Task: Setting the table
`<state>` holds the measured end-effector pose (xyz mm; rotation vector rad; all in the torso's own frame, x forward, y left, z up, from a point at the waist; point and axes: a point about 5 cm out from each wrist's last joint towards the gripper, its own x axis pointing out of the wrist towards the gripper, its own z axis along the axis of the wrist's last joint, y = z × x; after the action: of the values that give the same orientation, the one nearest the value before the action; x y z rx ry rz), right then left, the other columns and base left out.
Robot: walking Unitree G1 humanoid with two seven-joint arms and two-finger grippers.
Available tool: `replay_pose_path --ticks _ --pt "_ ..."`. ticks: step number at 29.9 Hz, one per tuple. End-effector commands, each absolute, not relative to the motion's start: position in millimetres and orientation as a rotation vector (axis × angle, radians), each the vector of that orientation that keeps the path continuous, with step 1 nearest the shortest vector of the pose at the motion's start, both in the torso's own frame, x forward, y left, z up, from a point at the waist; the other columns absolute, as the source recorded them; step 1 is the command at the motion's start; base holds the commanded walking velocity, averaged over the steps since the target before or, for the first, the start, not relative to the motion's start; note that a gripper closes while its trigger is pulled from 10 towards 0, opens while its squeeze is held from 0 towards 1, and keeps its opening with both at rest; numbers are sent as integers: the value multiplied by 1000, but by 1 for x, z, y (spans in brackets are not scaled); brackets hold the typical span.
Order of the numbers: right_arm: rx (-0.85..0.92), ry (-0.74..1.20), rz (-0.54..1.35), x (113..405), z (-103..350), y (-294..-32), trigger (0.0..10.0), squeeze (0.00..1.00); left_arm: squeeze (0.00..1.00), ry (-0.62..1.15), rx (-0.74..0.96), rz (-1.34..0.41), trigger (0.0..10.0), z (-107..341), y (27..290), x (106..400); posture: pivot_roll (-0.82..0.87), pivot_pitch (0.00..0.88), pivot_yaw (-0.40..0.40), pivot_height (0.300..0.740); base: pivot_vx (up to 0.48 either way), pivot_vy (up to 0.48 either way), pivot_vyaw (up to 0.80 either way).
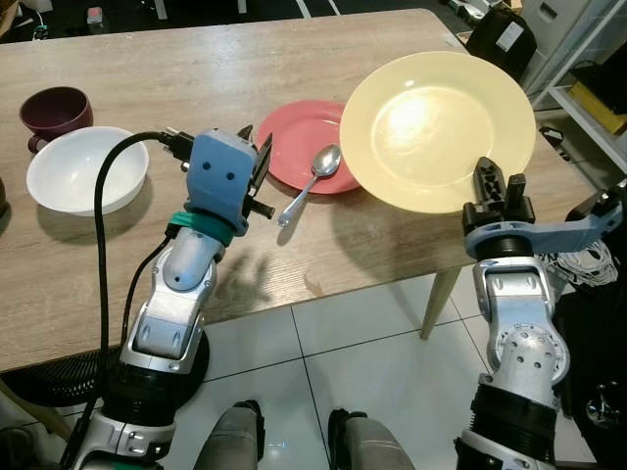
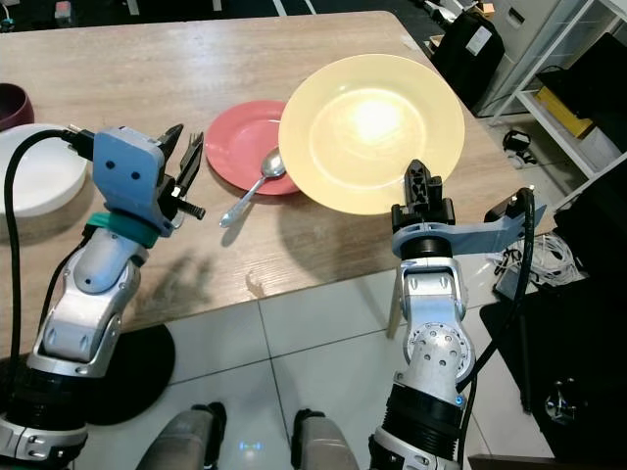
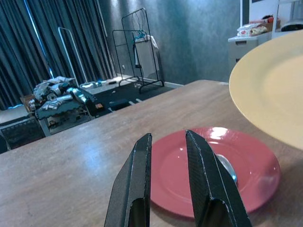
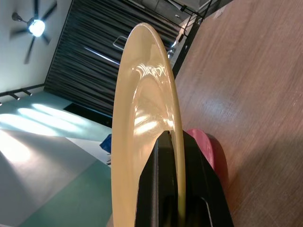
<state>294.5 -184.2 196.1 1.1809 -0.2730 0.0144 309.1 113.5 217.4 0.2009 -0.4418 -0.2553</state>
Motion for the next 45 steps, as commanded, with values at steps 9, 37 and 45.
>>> replay_pose_path --ticks 9,37,45 --pt "1166 -276 -2 292 194 -184 10000 0 0 -410 162 -253 10000 214 109 312 134 63 -1 740 0 0 0" --pt "1172 -276 -17 292 191 -184 10000 0 0 -408 164 -263 10000 215 109 312 134 70 11 740 -248 0 0" --pt "1174 -277 -19 292 190 -184 10000 0 0 -408 164 -264 10000 216 109 313 134 70 14 740 -268 0 0"
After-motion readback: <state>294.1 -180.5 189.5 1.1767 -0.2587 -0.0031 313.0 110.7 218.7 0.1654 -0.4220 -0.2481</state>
